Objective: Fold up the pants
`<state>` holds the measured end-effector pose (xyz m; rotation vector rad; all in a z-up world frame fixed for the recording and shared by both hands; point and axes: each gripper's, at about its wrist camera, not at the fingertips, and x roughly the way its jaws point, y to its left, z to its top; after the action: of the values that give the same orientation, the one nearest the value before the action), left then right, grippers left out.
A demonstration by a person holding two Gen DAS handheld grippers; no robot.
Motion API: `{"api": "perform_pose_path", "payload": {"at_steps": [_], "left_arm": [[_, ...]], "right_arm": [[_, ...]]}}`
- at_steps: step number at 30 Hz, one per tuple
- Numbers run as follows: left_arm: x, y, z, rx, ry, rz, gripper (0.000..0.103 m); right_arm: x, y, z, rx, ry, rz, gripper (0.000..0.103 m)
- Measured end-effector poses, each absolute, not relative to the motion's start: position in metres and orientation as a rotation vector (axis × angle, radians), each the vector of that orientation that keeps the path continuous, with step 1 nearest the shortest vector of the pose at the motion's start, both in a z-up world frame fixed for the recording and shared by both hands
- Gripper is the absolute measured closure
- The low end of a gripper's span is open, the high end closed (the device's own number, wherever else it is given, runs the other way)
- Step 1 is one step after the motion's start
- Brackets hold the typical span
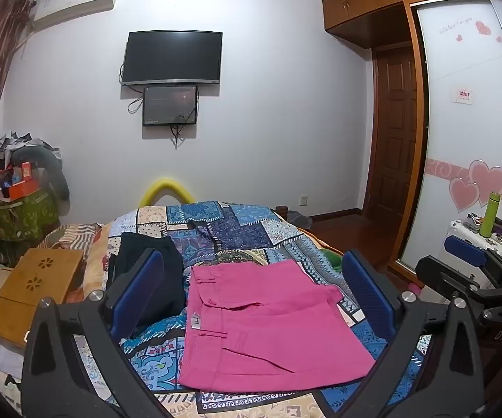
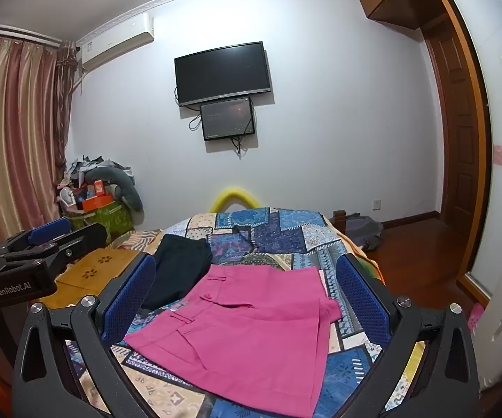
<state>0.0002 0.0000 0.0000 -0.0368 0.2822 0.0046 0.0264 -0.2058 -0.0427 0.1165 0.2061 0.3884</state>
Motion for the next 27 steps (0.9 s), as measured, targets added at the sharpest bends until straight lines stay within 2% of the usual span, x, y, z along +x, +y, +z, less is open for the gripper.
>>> {"api": "perform_pose_path", "payload": {"at_steps": [27], "left_arm": [[-0.0003, 0.0004, 0.0009, -0.035, 0.282, 0.006, 0.0]], "right_arm": [[0.0272, -0.207, -0.0452, 0.115, 0.212, 0.386, 0.0]]}}
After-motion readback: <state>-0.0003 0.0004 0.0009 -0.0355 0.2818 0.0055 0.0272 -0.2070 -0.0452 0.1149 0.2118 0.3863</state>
